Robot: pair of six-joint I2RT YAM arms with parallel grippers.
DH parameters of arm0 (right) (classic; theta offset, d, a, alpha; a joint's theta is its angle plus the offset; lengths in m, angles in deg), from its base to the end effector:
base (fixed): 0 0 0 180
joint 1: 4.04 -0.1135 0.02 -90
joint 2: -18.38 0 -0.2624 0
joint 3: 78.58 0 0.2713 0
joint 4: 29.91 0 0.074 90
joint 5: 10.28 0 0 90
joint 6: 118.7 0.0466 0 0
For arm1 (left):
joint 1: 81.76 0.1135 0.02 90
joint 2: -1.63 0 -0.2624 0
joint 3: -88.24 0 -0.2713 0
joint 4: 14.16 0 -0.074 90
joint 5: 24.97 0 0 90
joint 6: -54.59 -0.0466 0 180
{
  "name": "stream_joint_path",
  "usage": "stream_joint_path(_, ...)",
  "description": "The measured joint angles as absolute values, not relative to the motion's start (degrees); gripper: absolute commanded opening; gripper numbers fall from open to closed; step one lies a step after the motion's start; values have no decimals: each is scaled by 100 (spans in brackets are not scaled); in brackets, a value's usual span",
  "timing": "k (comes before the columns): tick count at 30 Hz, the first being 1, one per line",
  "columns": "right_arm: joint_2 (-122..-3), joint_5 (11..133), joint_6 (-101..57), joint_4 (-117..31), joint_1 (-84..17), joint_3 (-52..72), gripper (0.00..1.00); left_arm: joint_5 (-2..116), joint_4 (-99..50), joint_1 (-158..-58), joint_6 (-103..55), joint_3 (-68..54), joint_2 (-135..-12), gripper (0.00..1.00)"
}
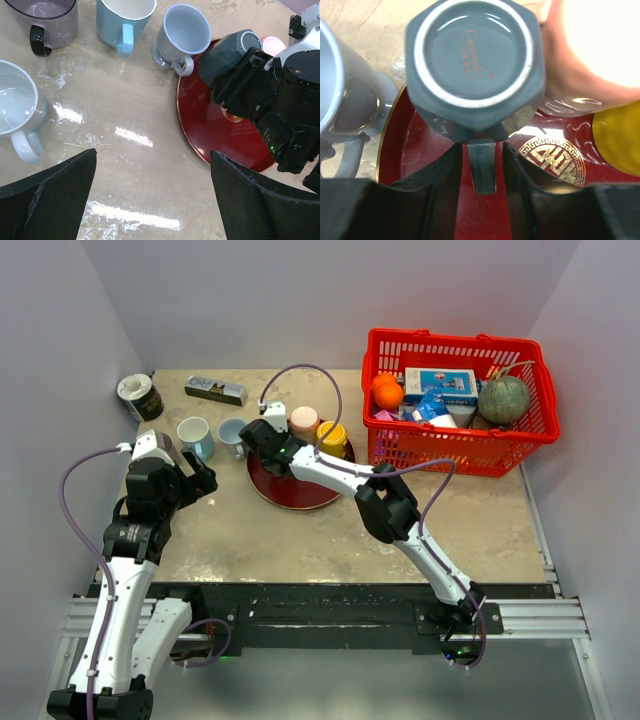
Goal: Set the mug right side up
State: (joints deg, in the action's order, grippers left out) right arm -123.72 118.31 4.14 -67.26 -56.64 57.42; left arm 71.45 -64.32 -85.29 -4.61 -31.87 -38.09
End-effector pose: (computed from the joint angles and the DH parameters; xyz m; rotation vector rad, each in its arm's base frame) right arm 0.3735 0.4407 0.1699 -0.0491 2.1386 0.0732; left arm 0.1770 -0.0057 0.3146 -0.5608 2.0237 -0.2452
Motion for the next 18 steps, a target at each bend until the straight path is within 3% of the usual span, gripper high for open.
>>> stream_joint_path(4, -12361, 11726, 75, -6665, -5664, 5742, 25, 7145, -6432, -8529, -461, -3187, -3787, 99)
stream_joint_path(6, -12359, 11693, -80, -6645, -5664, 5742, 13, 7145, -6432, -8529, -461, -3187, -3772, 99)
stream_joint_path(7, -12357, 11674, -134, -6641, -5661, 5742, 3, 7145, -6432, -8529, -461, -3187, -3763, 99)
stream_joint_path(8, -12354, 11634, -200, -6623, -5655, 5740, 0, 7145, -6432, -8529, -458, -3187, -3759, 99)
stream_joint_path(18, -12029, 11110, -567, -6702, -5626, 5475, 0, 7103, -6430, -8529, -461, -3187, -3746, 99)
